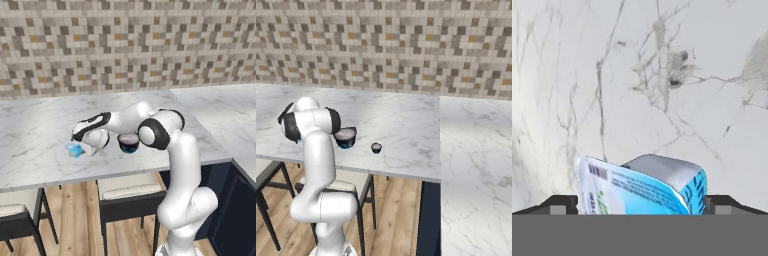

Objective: Stack the yogurt containers by placing the smaller containers on top of the larger containers.

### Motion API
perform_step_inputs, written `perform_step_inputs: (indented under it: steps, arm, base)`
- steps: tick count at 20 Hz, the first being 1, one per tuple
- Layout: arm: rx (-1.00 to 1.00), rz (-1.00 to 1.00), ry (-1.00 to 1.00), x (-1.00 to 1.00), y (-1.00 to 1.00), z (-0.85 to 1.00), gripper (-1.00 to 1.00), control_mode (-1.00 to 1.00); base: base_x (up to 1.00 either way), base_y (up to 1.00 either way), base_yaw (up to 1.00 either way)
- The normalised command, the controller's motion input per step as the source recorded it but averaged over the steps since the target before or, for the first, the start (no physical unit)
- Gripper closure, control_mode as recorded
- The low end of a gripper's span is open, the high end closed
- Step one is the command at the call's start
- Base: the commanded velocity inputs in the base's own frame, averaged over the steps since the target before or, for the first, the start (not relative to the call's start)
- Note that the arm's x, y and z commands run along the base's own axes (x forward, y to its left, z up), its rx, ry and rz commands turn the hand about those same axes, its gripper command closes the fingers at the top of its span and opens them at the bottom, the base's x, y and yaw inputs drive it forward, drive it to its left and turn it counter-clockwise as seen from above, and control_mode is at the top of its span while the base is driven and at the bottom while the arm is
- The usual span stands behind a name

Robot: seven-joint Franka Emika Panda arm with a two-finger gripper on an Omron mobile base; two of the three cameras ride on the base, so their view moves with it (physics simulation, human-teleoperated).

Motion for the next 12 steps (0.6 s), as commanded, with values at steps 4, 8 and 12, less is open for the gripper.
perform_step_inputs:
  steps: [4,8,12]
  arm:
    - [-0.02,0.00,-0.13,-0.12,0.00,-0.02,-1.00,-1.00]
    - [-0.01,0.00,-0.10,-0.11,0.00,-0.04,-1.00,-1.00]
    - [-0.01,0.00,-0.09,-0.06,0.00,-0.01,-1.00,-1.00]
  base:
    - [0.00,0.00,0.00]
    - [0.00,0.00,0.00]
    - [0.00,0.00,0.00]
